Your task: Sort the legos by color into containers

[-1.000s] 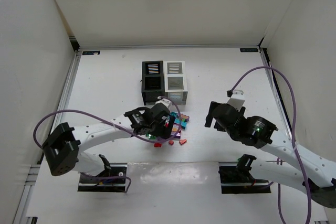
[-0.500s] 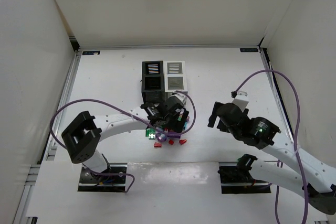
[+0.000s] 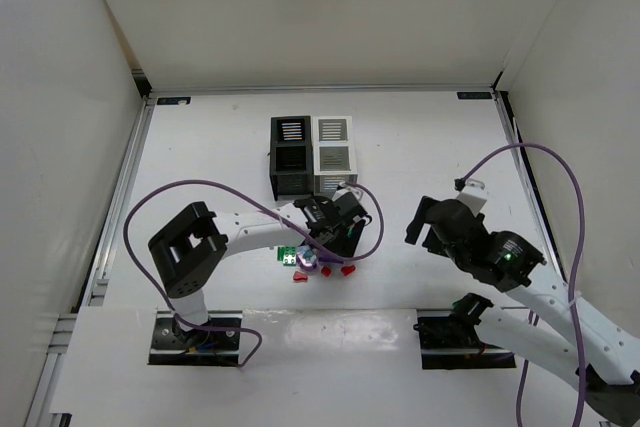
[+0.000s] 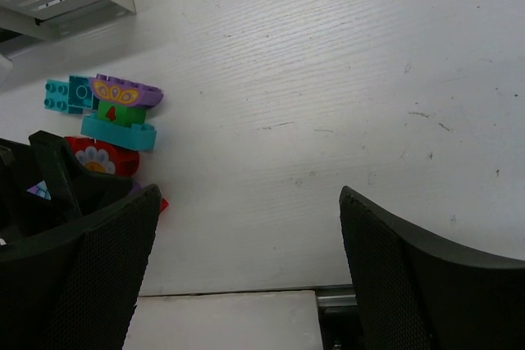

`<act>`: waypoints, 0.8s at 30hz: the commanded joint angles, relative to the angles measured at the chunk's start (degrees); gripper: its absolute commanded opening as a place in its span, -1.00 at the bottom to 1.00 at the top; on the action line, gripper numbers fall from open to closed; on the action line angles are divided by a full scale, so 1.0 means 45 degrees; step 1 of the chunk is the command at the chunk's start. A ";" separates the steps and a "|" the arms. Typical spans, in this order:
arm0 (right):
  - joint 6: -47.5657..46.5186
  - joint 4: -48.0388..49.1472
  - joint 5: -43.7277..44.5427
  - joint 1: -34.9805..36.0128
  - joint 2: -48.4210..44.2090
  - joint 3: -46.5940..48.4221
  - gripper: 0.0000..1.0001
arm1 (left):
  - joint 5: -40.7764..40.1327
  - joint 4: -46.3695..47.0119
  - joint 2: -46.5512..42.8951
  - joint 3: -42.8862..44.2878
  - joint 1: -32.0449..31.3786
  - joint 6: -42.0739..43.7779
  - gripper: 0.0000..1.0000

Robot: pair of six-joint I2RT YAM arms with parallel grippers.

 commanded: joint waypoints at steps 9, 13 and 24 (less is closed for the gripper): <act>-0.0422 0.0092 -0.0667 -0.0849 -0.0522 -0.0290 0.81 | -0.0556 -0.0207 0.0374 0.0788 -0.0064 -0.0713 0.72; -0.0461 0.0092 -0.0648 -0.0909 -0.0717 -0.0329 0.81 | -0.0614 -0.0051 0.0551 0.0749 -0.0181 -0.0811 0.65; -0.0714 0.0072 -0.0980 -0.0929 -0.0775 -0.0387 0.81 | -0.0965 -0.0557 0.0200 0.1081 -0.0181 -0.1104 0.12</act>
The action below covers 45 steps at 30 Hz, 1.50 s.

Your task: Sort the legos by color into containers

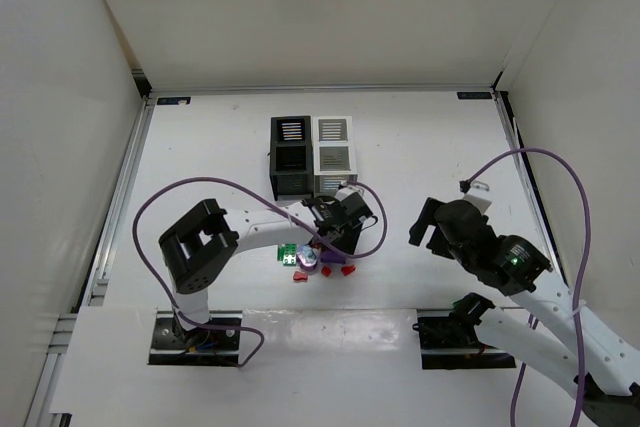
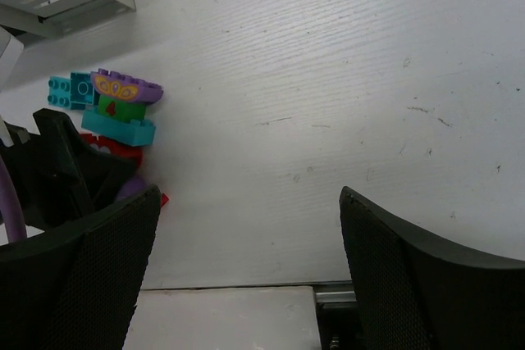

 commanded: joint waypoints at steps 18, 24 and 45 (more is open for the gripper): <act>-0.7033 1.0087 -0.3518 0.3344 0.0913 0.0078 0.81 | -0.7154 -0.0323 -0.8487 0.1133 -0.0997 -0.5824 0.18; -0.7836 1.1924 -0.5780 0.2466 0.2751 0.1661 0.81 | -0.8521 -0.0633 -0.8566 0.1328 -0.1797 -0.7699 0.18; -0.8305 1.2807 -1.0745 0.0747 0.3649 0.2833 0.58 | -0.9285 0.0616 -0.8605 0.1250 -0.2443 -0.7251 0.18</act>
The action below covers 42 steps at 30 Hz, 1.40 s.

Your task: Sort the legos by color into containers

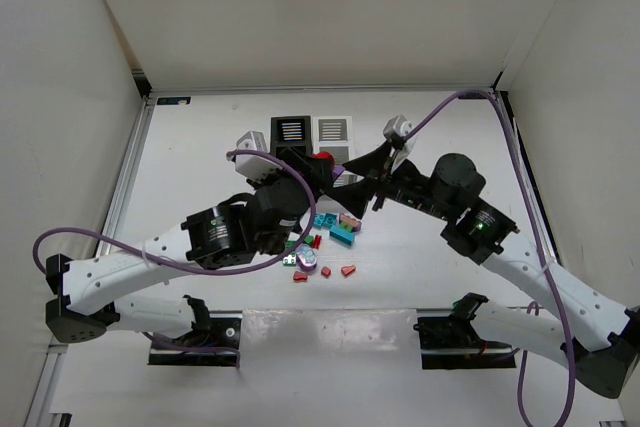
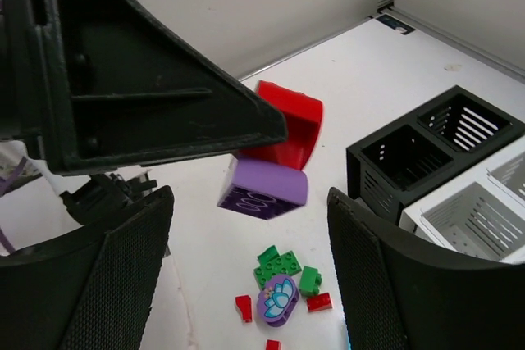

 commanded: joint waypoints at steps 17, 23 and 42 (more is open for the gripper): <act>-0.0212 0.0131 -0.1066 -0.0327 0.0354 0.0994 -0.93 | 0.0199 0.1204 -0.0386 0.0036 -0.0145 0.1084 0.15; -0.0055 0.0034 -0.1359 -0.0484 -0.0115 0.0565 -1.00 | -0.0365 0.1244 -0.0954 -0.0471 -0.0165 0.1085 0.15; -0.0231 -0.4262 0.1804 -0.0873 -0.3280 -0.1038 -1.00 | 0.3570 -0.1178 0.1465 0.2338 0.5514 0.6609 0.20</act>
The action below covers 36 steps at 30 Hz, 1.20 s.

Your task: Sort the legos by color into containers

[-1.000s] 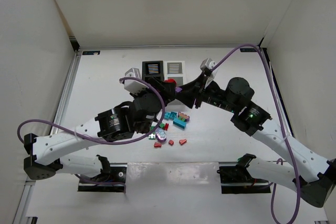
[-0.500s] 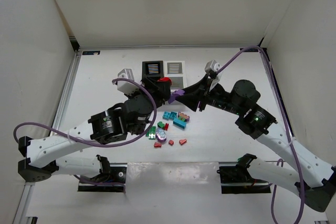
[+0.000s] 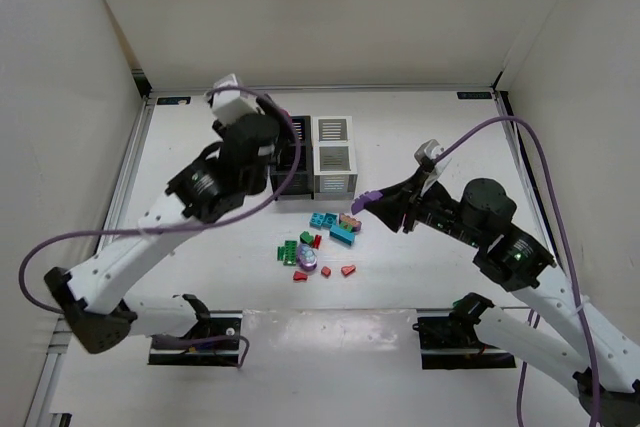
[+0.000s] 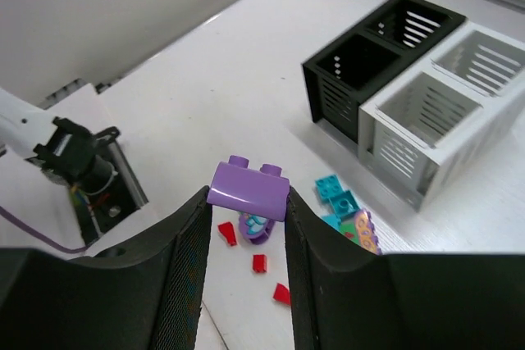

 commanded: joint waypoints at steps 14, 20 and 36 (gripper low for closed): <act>0.0172 -0.0676 -0.1438 -0.3761 0.0673 -0.0304 -1.00 | 0.6679 -0.1172 0.8167 0.5661 0.5101 0.3893 0.20; 0.0212 -0.0812 -0.2242 -0.4896 0.0596 -0.0442 -1.00 | 0.6700 -0.1444 0.9438 0.6250 0.5453 0.3660 0.23; -0.0003 -0.0909 -0.2654 -0.5620 0.0771 -0.0501 -1.00 | 0.6759 -0.1405 1.0044 0.6152 0.5473 0.3464 0.89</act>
